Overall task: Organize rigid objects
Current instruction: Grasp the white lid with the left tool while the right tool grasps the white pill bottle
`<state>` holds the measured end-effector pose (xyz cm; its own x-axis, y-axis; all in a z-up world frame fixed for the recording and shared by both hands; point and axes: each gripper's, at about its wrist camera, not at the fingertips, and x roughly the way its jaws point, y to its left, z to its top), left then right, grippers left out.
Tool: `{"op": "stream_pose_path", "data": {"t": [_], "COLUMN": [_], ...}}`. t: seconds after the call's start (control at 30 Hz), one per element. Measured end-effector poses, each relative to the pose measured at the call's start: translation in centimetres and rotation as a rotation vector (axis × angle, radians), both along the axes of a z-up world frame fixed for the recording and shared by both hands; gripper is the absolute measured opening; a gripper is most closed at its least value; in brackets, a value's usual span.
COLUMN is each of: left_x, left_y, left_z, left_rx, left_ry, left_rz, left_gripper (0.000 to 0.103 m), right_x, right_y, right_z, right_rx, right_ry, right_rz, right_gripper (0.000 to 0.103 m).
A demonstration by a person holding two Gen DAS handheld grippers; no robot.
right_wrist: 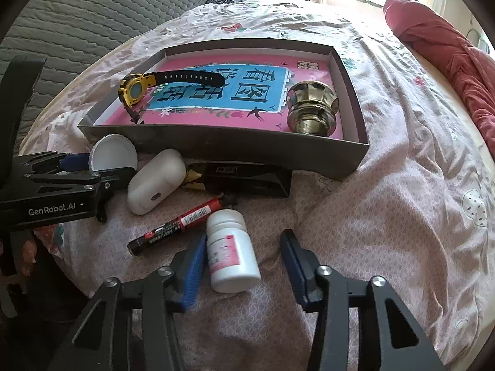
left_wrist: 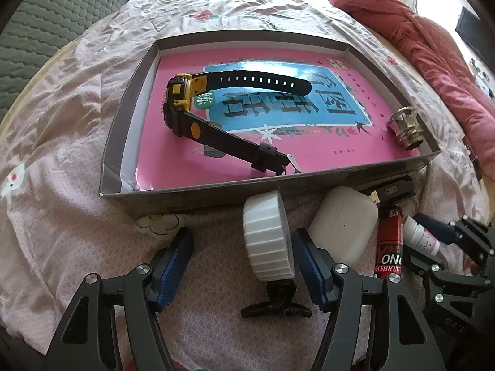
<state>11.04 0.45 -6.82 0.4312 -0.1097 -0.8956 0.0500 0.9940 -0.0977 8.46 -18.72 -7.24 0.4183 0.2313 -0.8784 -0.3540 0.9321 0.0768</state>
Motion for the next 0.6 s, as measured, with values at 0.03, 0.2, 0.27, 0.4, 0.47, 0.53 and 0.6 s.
{"op": "stream_pose_path", "data": {"t": [0.03,0.2,0.27,0.4,0.47,0.53,0.6], "left_x": [0.0,0.1,0.1,0.0,0.0,0.1,0.0], "left_y": [0.1,0.7,0.7,0.8,1.1,1.4,1.7], "left_z": [0.0,0.0,-0.1,0.0,-0.1,-0.1,0.1], "left_rx": [-0.011,-0.047,-0.057,-0.079,-0.093,-0.113,-0.128], "left_ry": [-0.001,-0.006,-0.004,-0.004,0.003,0.008,0.011], "left_rz": [0.004,0.015,0.012,0.006,0.006,0.013,0.015], "left_gripper": [0.068,0.053,0.053,0.053,0.053,0.053,0.053], "right_x": [0.0,-0.2,-0.4,-0.4,-0.6,-0.5,-0.5], "right_y": [0.1,0.2,0.1,0.1,0.0,0.0,0.0], "right_z": [0.0,0.1,0.1,0.1,0.1,0.0,0.1], "right_rx": [-0.004,-0.008,-0.008,0.001,0.000,-0.006,-0.001], "right_ry": [-0.002,-0.013,-0.014,-0.016,-0.021,-0.026,-0.029], "right_rz": [0.001,0.004,0.003,-0.010,-0.014,-0.021,-0.026], "right_gripper": [0.041,0.030,0.029,0.028,0.027,0.027,0.027]}}
